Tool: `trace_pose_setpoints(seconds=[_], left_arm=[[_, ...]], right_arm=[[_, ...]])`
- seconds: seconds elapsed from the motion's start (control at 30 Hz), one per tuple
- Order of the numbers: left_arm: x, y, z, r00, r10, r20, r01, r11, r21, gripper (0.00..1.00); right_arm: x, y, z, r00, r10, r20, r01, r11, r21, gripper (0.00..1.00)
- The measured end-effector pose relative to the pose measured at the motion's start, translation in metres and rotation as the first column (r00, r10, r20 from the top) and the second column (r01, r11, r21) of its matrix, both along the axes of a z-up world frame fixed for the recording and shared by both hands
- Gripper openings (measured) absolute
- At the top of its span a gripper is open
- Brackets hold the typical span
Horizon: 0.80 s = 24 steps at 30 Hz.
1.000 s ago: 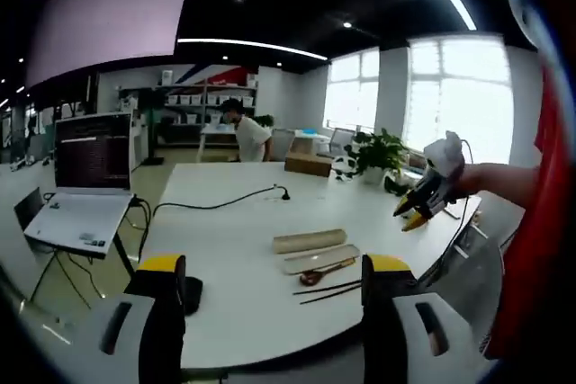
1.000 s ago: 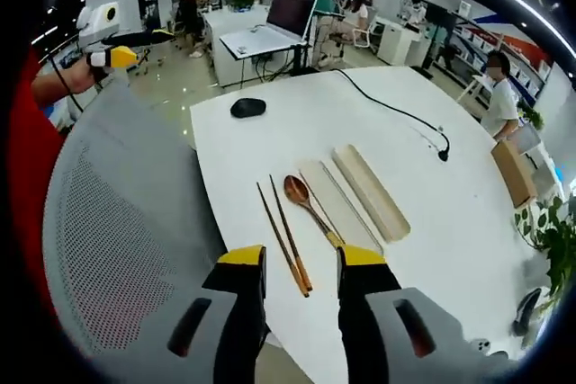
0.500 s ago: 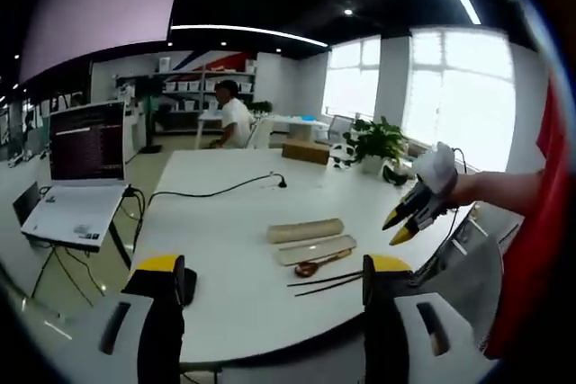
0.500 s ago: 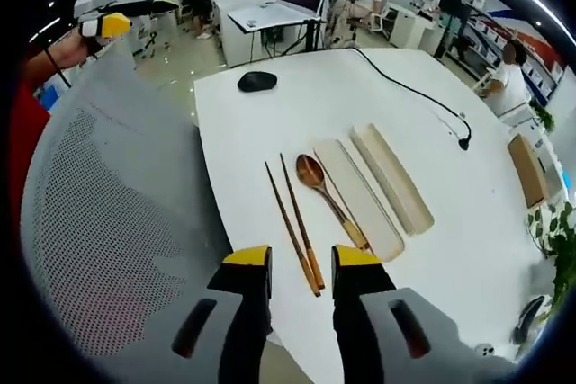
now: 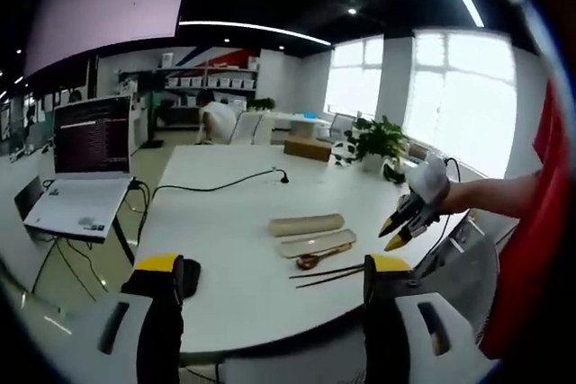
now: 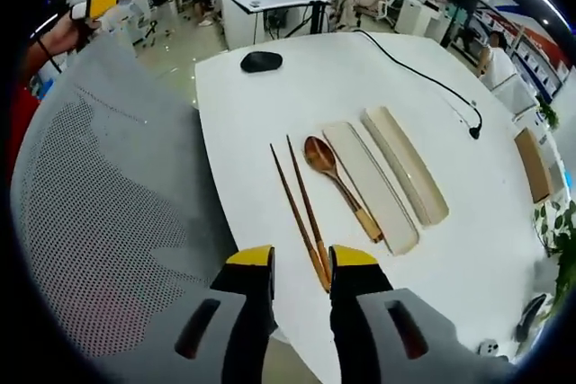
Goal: Arrange the utensils inside the cutlery case until each visible utensil rests in its matching compartment.
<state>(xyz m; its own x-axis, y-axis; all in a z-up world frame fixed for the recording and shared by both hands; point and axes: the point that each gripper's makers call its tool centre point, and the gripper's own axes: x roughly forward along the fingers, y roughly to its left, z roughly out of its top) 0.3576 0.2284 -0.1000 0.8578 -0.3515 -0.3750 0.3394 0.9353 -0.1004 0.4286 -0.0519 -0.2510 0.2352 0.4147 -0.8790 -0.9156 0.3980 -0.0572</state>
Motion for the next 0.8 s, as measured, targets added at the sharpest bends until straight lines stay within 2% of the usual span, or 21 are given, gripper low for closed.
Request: trace_pose_setpoints(seconds=[0.07, 0.2, 0.3, 0.4, 0.6, 0.73, 0.8], left_arm=[[-0.001, -0.001, -0.002, 1.0, -0.008, -0.005, 0.008, 1.0, 0.011, 0.85], [-0.004, -0.001, -0.004, 1.0, -0.013, -0.013, 0.013, 1.0, 0.014, 0.84], [-0.005, -0.002, -0.006, 1.0, -0.015, -0.019, 0.015, 1.0, 0.006, 0.84], [-0.006, -0.001, -0.008, 1.0, -0.015, -0.027, 0.015, 1.0, 0.013, 0.83], [-0.007, 0.002, -0.01, 0.999, -0.011, -0.032, 0.012, 1.0, 0.012, 0.81], [-0.01, 0.005, -0.012, 0.999, -0.009, -0.038, 0.009, 1.0, 0.001, 0.82], [-0.011, 0.007, -0.015, 0.999, -0.008, -0.049, 0.008, 1.0, -0.006, 0.83]], right_arm=[[-0.002, 0.002, -0.004, 1.0, -0.011, -0.01, 0.011, 1.0, 0.005, 0.19], [-0.004, 0.007, -0.012, 0.998, -0.059, 0.01, 0.058, 0.998, 0.015, 0.17], [-0.007, 0.012, -0.017, 0.998, -0.053, 0.027, 0.053, 0.998, 0.018, 0.17], [-0.01, 0.012, -0.025, 0.999, -0.025, 0.039, 0.025, 1.0, -0.008, 0.17], [-0.014, 0.01, -0.041, 0.998, -0.059, -0.026, 0.059, 0.998, 0.001, 0.14], [-0.014, 0.009, -0.05, 0.999, -0.03, -0.017, 0.03, 1.0, -0.009, 0.2], [-0.013, 0.009, -0.053, 1.0, -0.013, -0.012, 0.013, 1.0, -0.022, 0.18]])
